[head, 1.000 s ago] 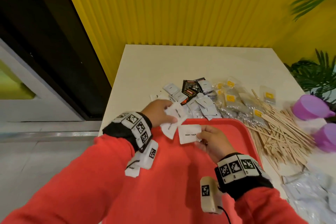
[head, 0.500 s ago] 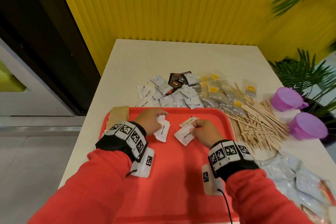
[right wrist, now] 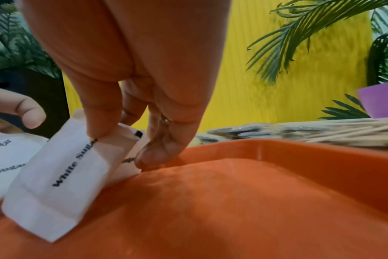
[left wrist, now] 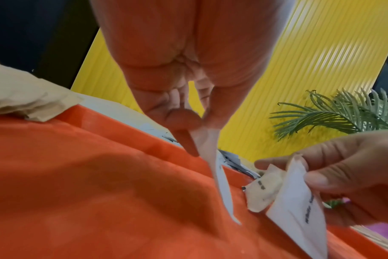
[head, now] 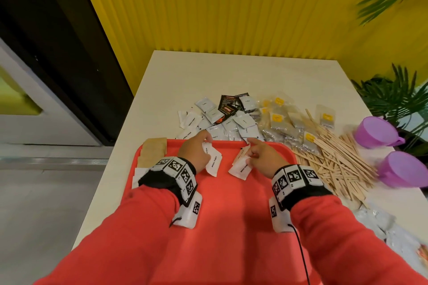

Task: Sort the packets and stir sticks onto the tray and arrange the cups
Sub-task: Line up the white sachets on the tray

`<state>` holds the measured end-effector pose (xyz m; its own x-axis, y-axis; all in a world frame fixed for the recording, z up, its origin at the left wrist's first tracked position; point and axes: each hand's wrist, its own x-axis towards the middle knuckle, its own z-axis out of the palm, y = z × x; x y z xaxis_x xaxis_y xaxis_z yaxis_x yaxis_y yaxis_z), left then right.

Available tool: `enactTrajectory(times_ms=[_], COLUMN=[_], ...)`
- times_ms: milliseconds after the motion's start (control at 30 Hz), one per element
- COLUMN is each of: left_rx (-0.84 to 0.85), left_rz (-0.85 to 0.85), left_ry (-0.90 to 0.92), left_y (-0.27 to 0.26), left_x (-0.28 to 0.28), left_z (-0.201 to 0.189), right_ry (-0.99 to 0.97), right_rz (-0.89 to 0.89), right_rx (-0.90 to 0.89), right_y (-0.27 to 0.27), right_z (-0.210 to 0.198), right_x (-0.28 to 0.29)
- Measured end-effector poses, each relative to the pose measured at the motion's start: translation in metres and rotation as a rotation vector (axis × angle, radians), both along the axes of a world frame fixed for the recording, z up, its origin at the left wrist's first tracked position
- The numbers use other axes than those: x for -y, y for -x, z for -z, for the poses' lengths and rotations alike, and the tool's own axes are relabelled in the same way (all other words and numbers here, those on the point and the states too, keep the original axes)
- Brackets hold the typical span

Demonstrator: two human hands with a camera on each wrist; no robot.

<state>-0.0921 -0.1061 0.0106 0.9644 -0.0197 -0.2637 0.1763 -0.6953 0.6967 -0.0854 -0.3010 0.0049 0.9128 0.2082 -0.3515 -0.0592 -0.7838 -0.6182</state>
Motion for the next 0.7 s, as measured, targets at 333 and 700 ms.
enactTrajectory(times_ms=[333,700], left_rx=[-0.071,0.002], left_rz=[-0.029,0.028], left_ry=[0.084,0.109], left_y=[-0.013,-0.006], left_x=[0.001,-0.007], left_z=[0.012,0.005], right_ry=[0.072,-0.207], right_rz=[-0.017,-0.127], right_rx=[-0.017,-0.121], right_y=[-0.021,0.013], right_z=[0.003,-0.001], right_x=[-0.013,-0.033])
